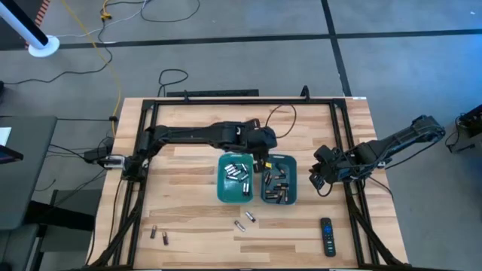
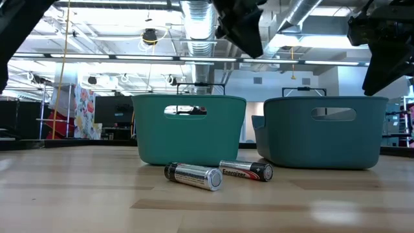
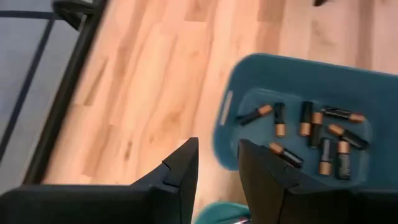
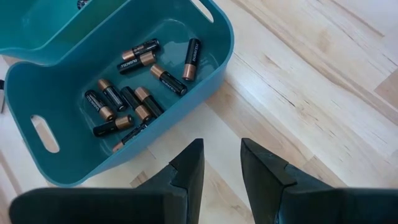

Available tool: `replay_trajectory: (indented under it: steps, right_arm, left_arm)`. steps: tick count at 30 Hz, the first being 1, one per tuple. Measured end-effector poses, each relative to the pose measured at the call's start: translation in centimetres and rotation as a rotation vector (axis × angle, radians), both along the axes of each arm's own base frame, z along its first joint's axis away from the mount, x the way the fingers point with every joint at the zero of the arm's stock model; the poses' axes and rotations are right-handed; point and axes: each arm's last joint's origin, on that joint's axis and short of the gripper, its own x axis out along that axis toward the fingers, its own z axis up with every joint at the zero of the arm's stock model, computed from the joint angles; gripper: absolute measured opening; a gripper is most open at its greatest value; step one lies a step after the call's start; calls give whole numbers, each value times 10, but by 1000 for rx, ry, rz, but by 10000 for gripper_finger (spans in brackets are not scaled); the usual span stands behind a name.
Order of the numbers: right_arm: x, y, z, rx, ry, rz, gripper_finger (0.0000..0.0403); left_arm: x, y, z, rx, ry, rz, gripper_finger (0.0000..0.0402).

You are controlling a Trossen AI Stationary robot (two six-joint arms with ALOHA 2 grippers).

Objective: Sort batteries
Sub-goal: Put the black battery into the blue bin

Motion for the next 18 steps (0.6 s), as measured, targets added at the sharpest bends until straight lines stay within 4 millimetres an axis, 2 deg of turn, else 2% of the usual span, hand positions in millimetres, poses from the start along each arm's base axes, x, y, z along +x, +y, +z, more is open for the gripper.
replay_trajectory:
  steps: [9, 18]
  right_arm:
    - [0, 0, 0, 0, 0, 0, 123]
    - [0, 0, 0, 0, 0, 0, 123]
  left_arm:
    - [-2, 16, 2, -12, 0, 18, 107]
    - [-2, 24, 2, -13, -7, 34, 107]
